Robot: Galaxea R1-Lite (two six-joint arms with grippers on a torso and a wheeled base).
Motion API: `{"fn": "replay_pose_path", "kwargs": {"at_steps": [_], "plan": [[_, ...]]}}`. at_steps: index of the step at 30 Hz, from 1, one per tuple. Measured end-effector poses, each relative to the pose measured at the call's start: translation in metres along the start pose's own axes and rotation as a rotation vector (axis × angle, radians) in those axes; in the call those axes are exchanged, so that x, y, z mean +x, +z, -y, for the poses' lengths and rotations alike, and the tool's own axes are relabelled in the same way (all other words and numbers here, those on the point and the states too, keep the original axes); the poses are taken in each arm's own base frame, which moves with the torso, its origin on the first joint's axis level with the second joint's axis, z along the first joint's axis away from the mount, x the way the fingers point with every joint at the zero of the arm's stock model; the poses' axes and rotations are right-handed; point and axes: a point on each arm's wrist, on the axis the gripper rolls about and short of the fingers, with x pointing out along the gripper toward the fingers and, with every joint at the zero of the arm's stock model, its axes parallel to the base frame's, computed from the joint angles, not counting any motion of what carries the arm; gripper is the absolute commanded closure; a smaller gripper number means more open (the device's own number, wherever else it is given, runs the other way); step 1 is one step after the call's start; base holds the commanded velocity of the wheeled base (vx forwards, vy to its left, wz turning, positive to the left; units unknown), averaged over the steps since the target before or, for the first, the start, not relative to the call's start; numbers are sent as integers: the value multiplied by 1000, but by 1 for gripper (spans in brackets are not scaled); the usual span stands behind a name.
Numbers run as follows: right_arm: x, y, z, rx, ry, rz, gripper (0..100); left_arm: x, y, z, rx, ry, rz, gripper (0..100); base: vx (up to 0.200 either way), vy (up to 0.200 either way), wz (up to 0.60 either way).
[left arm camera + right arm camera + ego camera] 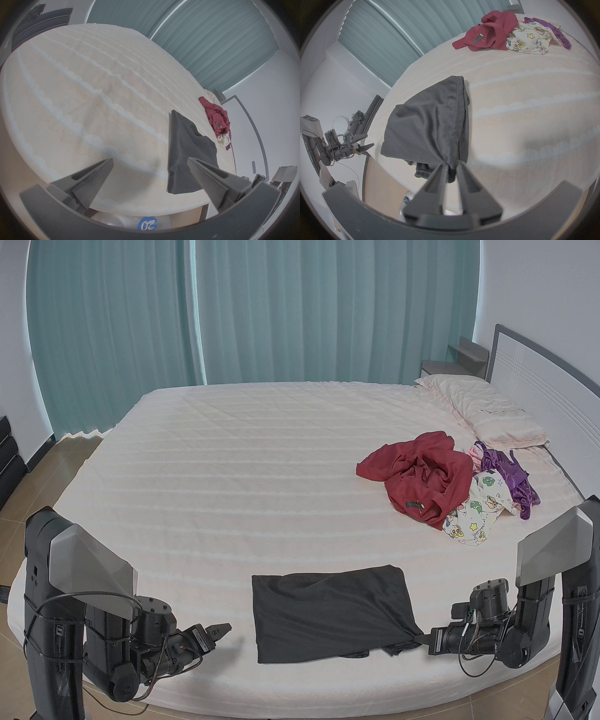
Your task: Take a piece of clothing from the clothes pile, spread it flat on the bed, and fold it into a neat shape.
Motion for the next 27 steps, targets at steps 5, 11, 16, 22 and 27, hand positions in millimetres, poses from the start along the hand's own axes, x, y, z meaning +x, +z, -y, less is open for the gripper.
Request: {"fn": "replay_pose_path", "kwargs": {"at_steps": [5,11,16,22,27], "plan": [[-1,0,0,-10,0,7,0,0,0,0,-8,19,20,0,0,0,0],[-5,12,0,-27,27,122,0,1,0,2,-23,25,37,0,0,0,0],[-5,16,5,1,22,151,0,1,0,3,-24,22,43,0,0,0,0],[-4,17,6,29,24,153,0,1,-10,11,13,16,29,0,0,0,0],[-2,18,5,47,30,156,0,1,-11,11,11,17,29,0,200,0,0]]}}
